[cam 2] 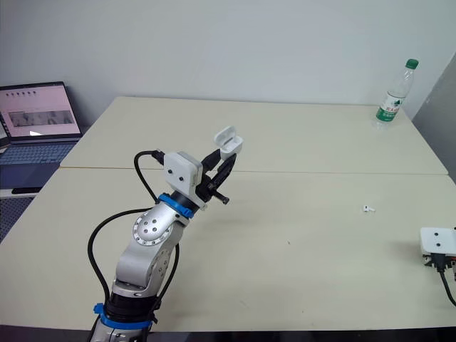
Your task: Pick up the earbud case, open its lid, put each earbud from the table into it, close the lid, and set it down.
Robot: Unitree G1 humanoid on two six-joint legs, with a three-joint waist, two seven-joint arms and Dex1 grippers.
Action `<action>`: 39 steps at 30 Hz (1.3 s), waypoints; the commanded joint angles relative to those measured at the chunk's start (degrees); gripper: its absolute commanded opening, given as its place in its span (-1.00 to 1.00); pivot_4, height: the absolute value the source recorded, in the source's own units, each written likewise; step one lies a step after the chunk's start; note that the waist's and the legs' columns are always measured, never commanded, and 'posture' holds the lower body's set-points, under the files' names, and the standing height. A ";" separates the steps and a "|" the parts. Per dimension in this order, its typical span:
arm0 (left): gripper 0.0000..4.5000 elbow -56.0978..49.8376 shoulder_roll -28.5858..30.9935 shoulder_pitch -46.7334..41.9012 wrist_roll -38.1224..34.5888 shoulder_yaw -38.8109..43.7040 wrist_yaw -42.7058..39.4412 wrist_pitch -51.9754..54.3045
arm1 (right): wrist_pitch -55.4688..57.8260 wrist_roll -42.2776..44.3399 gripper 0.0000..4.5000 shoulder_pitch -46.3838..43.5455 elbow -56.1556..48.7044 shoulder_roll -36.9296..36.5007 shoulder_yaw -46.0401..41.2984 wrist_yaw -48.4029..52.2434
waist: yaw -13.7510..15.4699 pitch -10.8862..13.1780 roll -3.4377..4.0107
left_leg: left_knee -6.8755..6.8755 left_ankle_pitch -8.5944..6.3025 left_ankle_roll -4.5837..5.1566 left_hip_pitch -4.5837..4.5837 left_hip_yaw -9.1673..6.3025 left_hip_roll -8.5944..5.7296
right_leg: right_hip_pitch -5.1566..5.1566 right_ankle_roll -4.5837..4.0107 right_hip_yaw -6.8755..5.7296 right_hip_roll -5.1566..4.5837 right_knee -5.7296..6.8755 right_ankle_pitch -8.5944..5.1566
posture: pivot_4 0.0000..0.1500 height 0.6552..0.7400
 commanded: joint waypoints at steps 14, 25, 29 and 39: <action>-0.65 -1.85 -0.30 -0.30 -0.26 0.30 0.28 -0.37 | -0.58 -0.19 -0.82 -1.85 1.76 0.07 -0.12 -0.03 | -0.05 0.00 0.00 | 0.00 0.00 0.00 0.04 0.10 0.00 | 0.00 0.05 0.12 0.03 0.00 0.03 | 1.00 1.00; -0.65 -1.82 -0.37 -0.20 -0.22 0.32 0.36 -0.31 | -1.90 -0.79 -0.37 -2.78 3.73 0.65 0.24 -0.22 | -0.10 0.00 -0.01 | 0.00 -0.01 0.01 0.09 0.23 0.00 | 0.00 0.12 0.27 0.05 -0.02 0.07 | 1.00 1.00; -0.65 -1.69 -0.36 -0.32 -0.19 0.24 0.28 -0.35 | -2.30 -0.89 0.07 -2.89 4.33 0.72 0.40 -0.52 | -0.09 0.00 -0.01 | 0.00 -0.01 0.01 0.09 0.22 0.01 | 0.00 0.12 0.26 0.06 -0.02 0.07 | 1.00 1.00; -0.65 -1.47 -0.49 -0.44 -0.34 0.17 0.14 -0.44 | -0.19 -1.33 0.07 -2.70 5.42 -0.65 0.83 1.23 | -0.09 0.00 -0.01 | 0.00 -0.01 0.01 0.10 0.25 0.00 | 0.00 0.14 0.30 0.06 -0.03 0.08 | 1.00 1.00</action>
